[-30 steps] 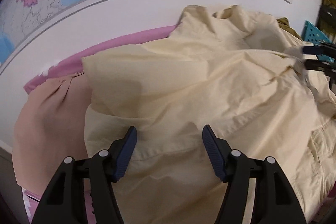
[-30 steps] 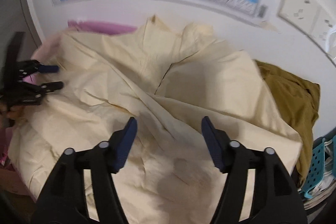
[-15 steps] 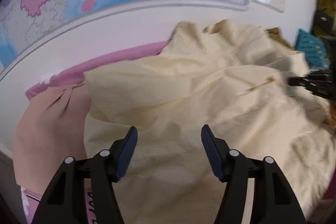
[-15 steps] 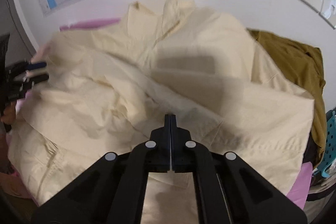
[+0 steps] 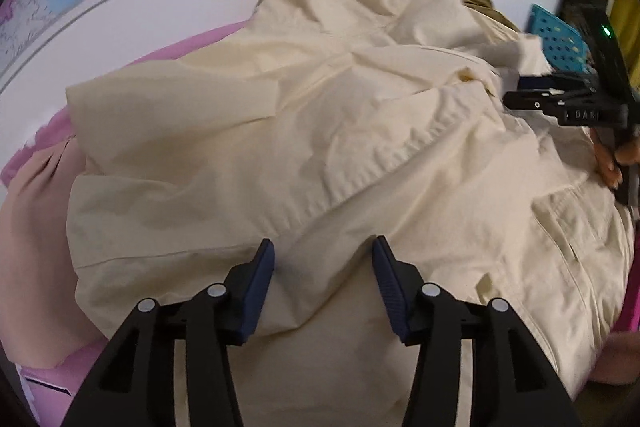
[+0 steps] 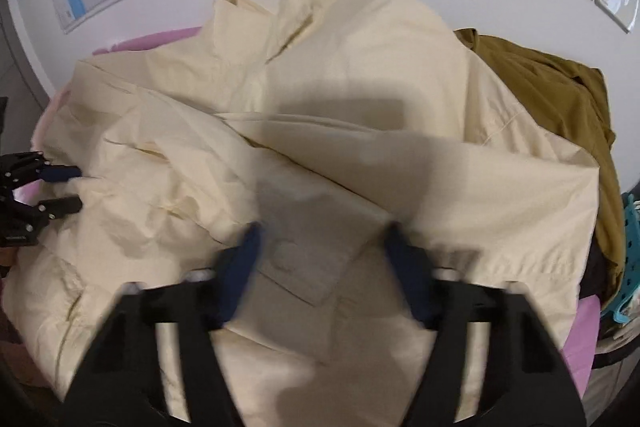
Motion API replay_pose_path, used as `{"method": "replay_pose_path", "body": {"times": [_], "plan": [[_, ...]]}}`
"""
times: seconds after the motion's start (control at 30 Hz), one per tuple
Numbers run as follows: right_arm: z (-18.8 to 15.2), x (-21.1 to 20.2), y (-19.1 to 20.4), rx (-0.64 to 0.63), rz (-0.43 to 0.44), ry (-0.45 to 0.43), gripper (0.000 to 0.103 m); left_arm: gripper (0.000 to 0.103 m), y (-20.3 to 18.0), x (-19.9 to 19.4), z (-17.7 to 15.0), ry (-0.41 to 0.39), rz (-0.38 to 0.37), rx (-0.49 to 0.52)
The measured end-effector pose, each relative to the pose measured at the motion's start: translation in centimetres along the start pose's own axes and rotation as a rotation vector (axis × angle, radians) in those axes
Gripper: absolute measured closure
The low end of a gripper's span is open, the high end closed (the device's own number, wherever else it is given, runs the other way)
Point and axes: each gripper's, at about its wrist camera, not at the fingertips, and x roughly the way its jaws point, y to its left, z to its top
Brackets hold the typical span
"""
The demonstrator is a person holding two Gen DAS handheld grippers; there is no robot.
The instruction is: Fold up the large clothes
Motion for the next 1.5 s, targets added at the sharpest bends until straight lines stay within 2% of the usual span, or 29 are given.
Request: {"method": "replay_pose_path", "body": {"times": [0.03,0.1,0.13,0.17,0.23,0.27,0.3,0.33,0.4,0.5,0.57,0.67,0.77,0.93,1.03,1.1,1.2,1.23,1.37,1.43,1.47,1.5], "plan": [[0.1,-0.3,-0.1,0.009,0.012,-0.014,0.066,0.061,0.1,0.1,0.1,0.0,0.006,-0.007],[0.5,-1.4,-0.3,0.024,0.024,-0.054,0.099,0.066,0.2,0.1,0.4,-0.009,0.011,-0.023],[0.8,-1.9,-0.3,0.022,-0.02,-0.073,0.102,0.067,0.2,-0.2,0.6,-0.024,0.024,-0.026],[1.0,-2.5,-0.4,0.021,-0.046,-0.095,0.101,0.067,0.1,-0.4,0.8,-0.038,0.035,-0.026],[1.5,-3.2,-1.1,0.05,-0.023,-0.125,0.101,0.066,0.1,-0.6,1.3,-0.061,0.043,-0.03],[1.6,-2.9,-1.4,0.066,-0.013,-0.112,0.101,0.066,0.3,-0.4,1.6,-0.058,0.042,-0.034],[1.7,-2.5,-1.4,0.067,-0.009,-0.093,0.097,0.063,0.3,0.0,1.7,-0.049,0.046,-0.035],[1.6,-1.7,-1.5,0.069,-0.021,-0.061,0.095,0.054,0.3,0.7,1.8,-0.033,0.069,-0.03],[1.1,-1.3,-1.7,0.088,-0.016,-0.038,0.076,0.05,0.4,1.2,1.9,-0.021,0.105,-0.037],[-0.1,-3.4,-1.6,0.1,0.033,-0.093,0.052,0.049,0.7,-0.5,1.5,-0.073,0.122,-0.059],[-1.4,-5.6,-1.1,0.066,0.073,-0.135,0.049,0.049,1.2,-2.6,0.9,-0.123,0.108,-0.08],[-3.0,-8.0,0.8,-0.004,0.151,-0.148,0.041,0.045,0.9,-5.6,-0.5,-0.182,0.069,-0.061],[-3.7,-8.5,3.0,-0.07,0.157,-0.126,0.04,0.043,0.0,-7.0,-1.2,-0.197,0.057,-0.019],[-2.4,-6.8,5.0,-0.081,0.21,-0.097,0.041,0.043,-2.9,-6.9,-1.3,-0.184,-0.013,0.024],[-2.4,-6.4,5.8,-0.055,0.296,-0.065,0.045,0.042,-4.7,-7.0,-1.7,-0.174,-0.068,0.054],[-3.2,-7.0,6.6,-0.092,0.318,-0.058,0.045,0.041,-6.0,-7.1,-2.4,-0.173,-0.1,0.089],[-5.0,-6.5,8.1,-0.116,0.352,0.009,0.045,0.039,-7.8,-7.0,-3.8,-0.153,-0.116,0.151],[-5.8,-5.7,8.8,-0.114,0.36,0.057,0.045,0.039,-8.2,-6.7,-4.0,-0.14,-0.131,0.157],[-7.2,-3.2,11.0,-0.164,0.299,0.132,0.047,0.039,-9.1,-6.3,-4.8,-0.12,-0.146,0.167],[-7.2,-2.5,12.0,-0.19,0.257,0.127,0.06,0.039,-9.1,-6.2,-4.9,-0.12,-0.141,0.16],[-7.2,-2.0,12.7,-0.224,0.204,0.117,0.075,0.039,-9.0,-6.2,-4.8,-0.12,-0.144,0.15],[-7.1,-1.7,13.1,-0.24,0.184,0.117,0.082,0.039,-8.8,-6.3,-4.8,-0.123,-0.139,0.142]]}}
